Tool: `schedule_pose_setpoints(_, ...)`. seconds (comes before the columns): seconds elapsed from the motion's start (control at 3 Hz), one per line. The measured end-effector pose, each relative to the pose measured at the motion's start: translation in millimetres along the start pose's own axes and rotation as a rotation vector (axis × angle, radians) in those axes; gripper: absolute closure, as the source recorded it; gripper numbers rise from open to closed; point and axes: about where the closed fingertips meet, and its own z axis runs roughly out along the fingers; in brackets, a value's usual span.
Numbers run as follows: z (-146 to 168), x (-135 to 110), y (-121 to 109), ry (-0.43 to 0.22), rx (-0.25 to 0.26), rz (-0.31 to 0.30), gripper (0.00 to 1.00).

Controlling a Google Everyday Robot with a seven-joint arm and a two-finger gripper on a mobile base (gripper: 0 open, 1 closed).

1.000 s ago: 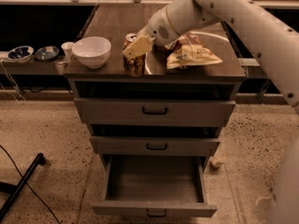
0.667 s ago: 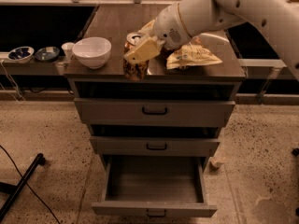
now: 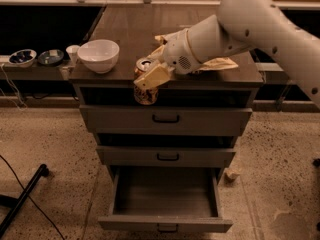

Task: Place orange can into bottom drawer

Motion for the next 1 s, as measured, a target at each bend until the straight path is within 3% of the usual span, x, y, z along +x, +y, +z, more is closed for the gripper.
schedule_pose_setpoints(0.33, 51.1, 55.3, 9.3, -0.015, 0.011, 0.011, 1.0)
schedule_pose_setpoints(0.67, 116.0, 154.2, 40.9, 0.01, -0.043, 0.016, 1.0)
schedule_pose_setpoints(1.0, 147.0, 205.0, 57.6, -0.01, -0.128, 0.036, 1.0)
